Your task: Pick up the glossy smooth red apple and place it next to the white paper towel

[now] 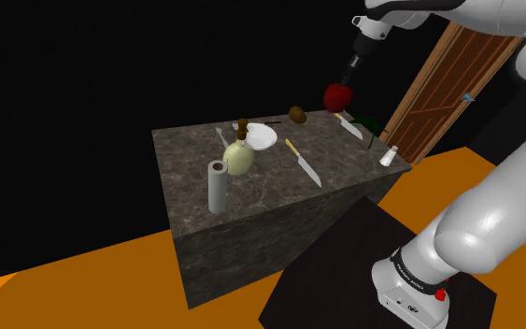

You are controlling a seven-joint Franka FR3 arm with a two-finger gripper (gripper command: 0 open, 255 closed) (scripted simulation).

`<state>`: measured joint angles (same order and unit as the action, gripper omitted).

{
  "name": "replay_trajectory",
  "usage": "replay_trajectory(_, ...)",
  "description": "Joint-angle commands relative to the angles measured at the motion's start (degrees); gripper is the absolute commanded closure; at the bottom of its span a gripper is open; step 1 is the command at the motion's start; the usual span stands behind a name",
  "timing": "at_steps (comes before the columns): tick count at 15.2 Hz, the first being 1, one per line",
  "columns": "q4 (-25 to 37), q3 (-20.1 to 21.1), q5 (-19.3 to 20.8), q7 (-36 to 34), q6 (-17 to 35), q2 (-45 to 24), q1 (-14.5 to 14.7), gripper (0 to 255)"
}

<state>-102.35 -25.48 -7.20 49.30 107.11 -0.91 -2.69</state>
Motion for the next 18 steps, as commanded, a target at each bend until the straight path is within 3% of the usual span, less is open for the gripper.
replay_trajectory(1,-2.51,1.43,1.25,-3.28,0.80,2.32,1.54,255)
replay_trajectory(9,-9.50,7.90,4.04,-15.46,3.13,8.42,6.54,255)
replay_trajectory(18,-12.20,15.45,4.82,-28.44,4.60,10.47,11.77,255)
